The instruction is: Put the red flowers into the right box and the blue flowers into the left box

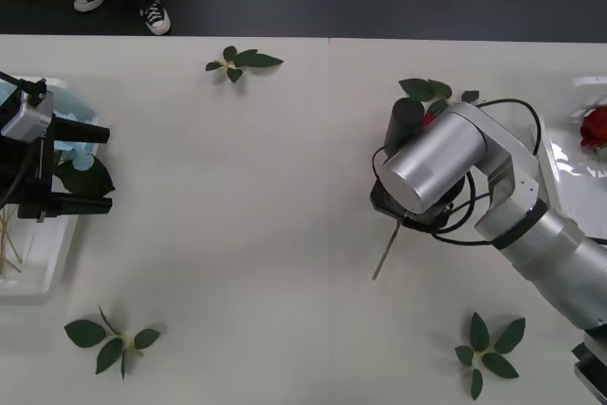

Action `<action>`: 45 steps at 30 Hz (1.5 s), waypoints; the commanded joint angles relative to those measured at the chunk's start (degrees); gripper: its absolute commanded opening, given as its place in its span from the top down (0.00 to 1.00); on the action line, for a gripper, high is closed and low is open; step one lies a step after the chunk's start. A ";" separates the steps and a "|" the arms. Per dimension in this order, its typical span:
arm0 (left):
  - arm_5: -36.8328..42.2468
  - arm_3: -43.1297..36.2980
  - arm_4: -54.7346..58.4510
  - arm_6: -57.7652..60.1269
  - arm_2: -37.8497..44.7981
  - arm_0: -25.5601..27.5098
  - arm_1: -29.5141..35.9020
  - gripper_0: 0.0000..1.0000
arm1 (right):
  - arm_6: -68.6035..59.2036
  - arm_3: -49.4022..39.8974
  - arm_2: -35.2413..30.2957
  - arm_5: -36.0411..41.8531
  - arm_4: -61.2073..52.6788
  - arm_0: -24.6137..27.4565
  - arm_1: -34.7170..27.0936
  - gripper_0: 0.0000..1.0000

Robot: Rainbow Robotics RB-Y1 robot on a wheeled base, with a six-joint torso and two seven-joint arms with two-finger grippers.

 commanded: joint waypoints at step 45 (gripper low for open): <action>-0.28 -1.54 0.05 1.43 1.41 -1.58 1.42 0.00 | 41.30 -36.67 -53.97 -10.88 -10.91 37.55 -25.40 1.00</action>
